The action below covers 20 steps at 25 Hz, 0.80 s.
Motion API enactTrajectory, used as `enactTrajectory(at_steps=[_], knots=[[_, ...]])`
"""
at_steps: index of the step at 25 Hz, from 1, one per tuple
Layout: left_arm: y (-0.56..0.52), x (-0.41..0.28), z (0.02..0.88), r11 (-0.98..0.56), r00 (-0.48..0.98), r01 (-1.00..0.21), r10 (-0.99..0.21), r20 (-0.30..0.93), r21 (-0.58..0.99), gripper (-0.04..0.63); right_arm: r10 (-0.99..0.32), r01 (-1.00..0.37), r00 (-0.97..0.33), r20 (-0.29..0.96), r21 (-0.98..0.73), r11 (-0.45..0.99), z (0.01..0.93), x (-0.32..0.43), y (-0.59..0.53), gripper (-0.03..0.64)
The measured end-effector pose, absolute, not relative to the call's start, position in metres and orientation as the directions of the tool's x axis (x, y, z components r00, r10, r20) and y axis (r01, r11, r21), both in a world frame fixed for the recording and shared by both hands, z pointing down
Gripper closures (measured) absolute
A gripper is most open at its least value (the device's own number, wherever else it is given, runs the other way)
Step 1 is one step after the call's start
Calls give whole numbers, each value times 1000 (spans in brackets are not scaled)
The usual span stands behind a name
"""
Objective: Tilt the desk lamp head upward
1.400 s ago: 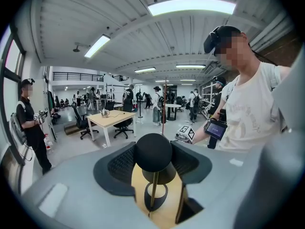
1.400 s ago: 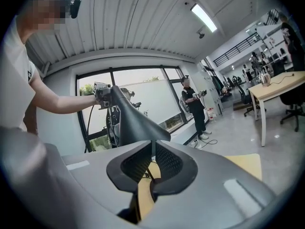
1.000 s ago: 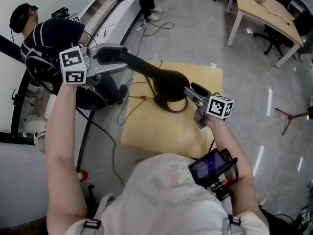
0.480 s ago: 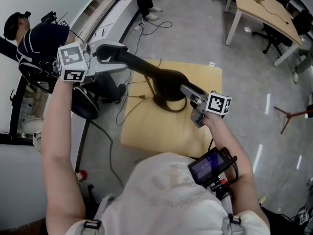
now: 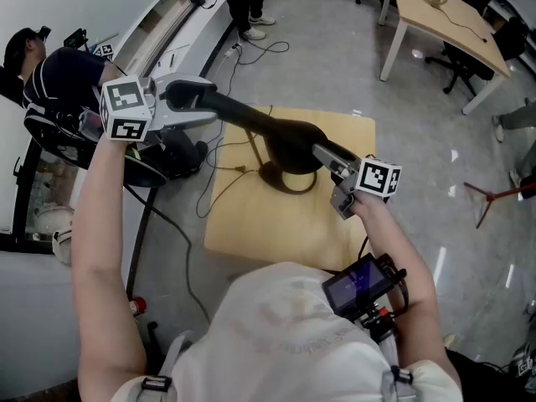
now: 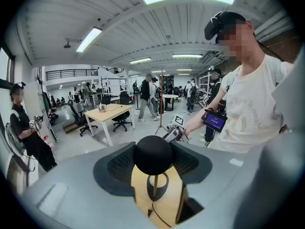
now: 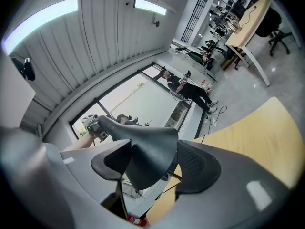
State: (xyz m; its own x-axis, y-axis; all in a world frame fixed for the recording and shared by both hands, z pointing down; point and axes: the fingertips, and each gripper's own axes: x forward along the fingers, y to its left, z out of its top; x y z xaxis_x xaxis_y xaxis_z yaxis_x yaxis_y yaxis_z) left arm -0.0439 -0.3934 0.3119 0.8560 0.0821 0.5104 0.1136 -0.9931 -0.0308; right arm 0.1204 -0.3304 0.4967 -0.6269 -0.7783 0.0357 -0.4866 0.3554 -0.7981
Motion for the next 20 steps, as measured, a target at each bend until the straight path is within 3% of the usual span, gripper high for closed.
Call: enactTrajectory(at_steps=[11, 20], knots=[[-395, -54, 322, -995, 874, 102, 100, 476, 21, 365, -806, -624, -572, 151, -718, 308, 487, 142, -322, 300], [-399, -61, 329, -992, 894, 108, 123, 430, 60, 365, -828, -666, -535, 168, -687, 291, 459, 149, -316, 304]])
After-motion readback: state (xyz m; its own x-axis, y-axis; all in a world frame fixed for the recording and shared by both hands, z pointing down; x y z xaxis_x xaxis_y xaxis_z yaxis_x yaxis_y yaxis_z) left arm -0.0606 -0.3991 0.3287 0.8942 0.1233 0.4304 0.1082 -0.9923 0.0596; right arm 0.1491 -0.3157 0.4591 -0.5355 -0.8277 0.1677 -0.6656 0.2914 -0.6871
